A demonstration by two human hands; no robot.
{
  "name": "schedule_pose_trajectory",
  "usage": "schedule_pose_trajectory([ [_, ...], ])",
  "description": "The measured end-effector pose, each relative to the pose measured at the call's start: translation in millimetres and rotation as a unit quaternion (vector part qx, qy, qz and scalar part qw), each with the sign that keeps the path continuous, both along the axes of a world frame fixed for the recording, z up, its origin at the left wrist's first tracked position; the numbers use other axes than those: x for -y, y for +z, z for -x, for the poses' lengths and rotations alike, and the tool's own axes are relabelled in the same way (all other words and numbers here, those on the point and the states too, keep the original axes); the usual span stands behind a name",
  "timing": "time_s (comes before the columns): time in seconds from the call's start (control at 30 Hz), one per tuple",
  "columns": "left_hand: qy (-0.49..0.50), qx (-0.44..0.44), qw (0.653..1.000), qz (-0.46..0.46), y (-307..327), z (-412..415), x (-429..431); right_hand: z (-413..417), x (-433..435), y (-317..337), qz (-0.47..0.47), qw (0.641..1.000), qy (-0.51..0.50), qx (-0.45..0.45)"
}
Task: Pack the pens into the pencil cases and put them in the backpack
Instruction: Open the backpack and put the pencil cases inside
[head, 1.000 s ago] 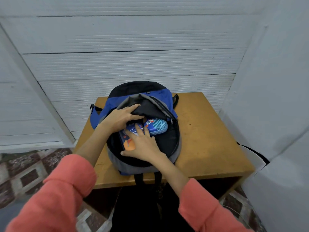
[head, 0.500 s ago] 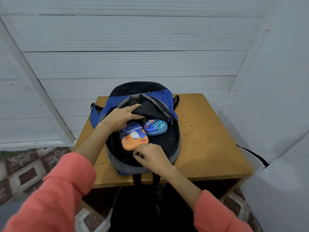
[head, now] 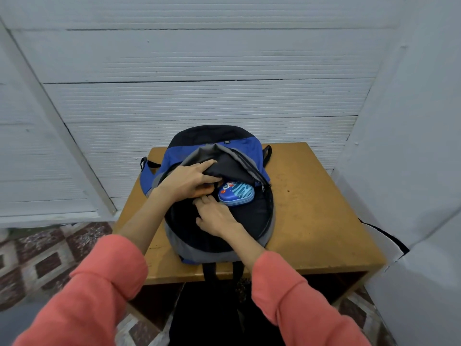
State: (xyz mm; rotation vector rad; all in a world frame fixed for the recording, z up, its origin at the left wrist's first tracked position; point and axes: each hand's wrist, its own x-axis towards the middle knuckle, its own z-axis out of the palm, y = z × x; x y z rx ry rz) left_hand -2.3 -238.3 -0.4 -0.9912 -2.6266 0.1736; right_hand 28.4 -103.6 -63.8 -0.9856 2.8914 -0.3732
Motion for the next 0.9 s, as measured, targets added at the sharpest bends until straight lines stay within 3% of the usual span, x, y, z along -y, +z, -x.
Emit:
schedule_pose_trajectory([
  [0.37, 0.010, 0.010, 1.000, -0.005, -8, 1, 3, 6, 4, -11, -0.038, 0.998, -0.019, 0.047],
  [0.6, 0.054, 0.067, 0.995, -0.057, -12, 2, 5, -4, -19, -16, 0.056, 0.996, -0.013, 0.065],
  [0.77, 0.059, 0.056, 0.995, -0.064, -16, 10, 3, -9, -49, -19, 0.105, 0.983, -0.119, -0.096],
  [0.9, 0.059, 0.060, 0.993, -0.080, -15, 12, -3, -4, -57, -23, 0.125, 0.980, -0.118, -0.098],
])
